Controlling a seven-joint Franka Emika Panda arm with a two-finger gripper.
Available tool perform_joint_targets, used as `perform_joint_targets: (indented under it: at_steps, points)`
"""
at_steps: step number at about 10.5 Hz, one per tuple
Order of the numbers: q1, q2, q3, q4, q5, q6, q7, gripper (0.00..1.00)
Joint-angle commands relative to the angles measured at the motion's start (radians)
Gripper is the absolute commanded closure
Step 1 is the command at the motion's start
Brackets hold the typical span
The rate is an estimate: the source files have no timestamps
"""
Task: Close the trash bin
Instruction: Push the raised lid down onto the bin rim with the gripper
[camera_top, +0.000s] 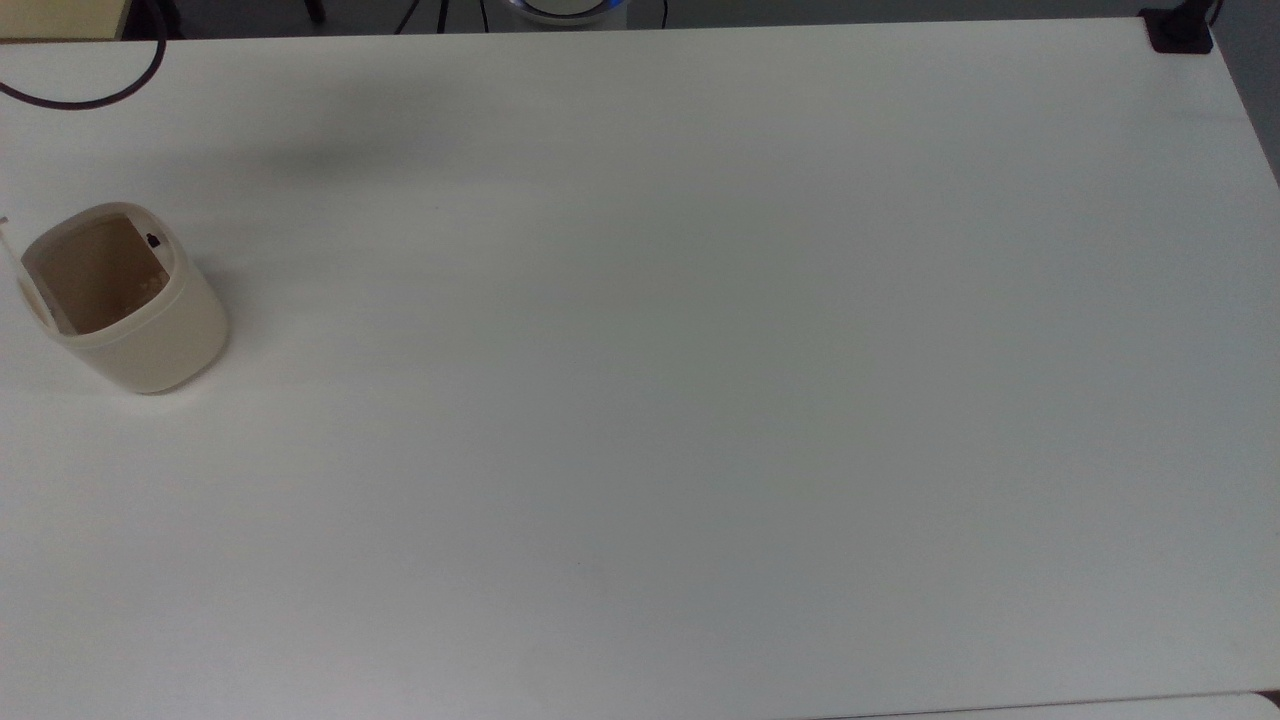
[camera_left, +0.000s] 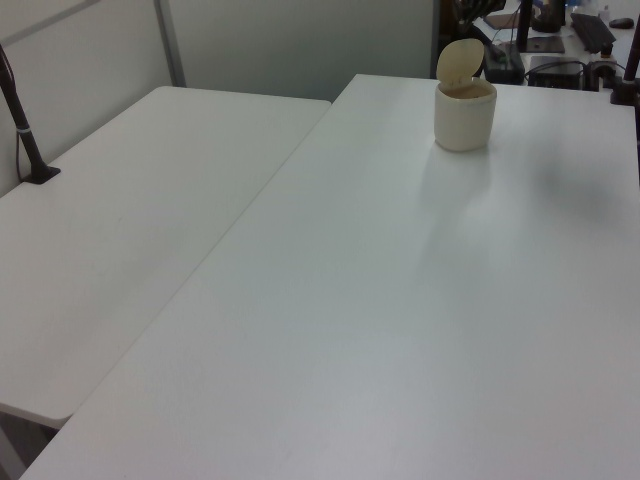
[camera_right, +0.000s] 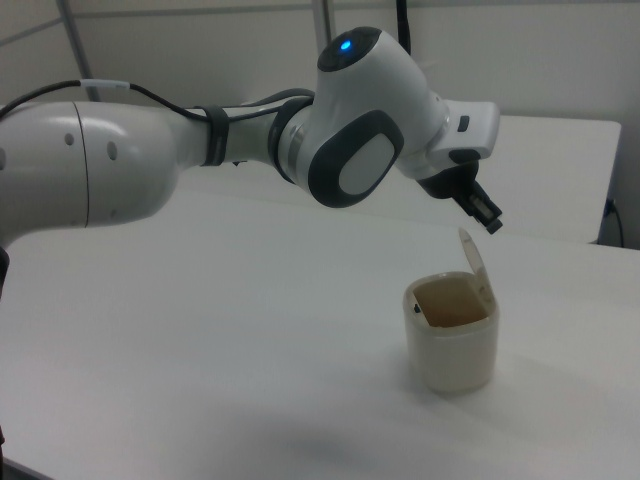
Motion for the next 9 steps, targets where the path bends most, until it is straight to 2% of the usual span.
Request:
perform_joint_targets:
  at_steps: [1, 5, 9]
  points:
    - [0.004, 0.016, 0.0, -0.008, -0.003, 0.008, -0.033, 0.93]
    - [0.012, 0.021, 0.011, -0.007, 0.011, -0.094, -0.063, 0.93]
    - [0.014, 0.013, 0.023, -0.007, 0.037, -0.283, -0.116, 0.93]
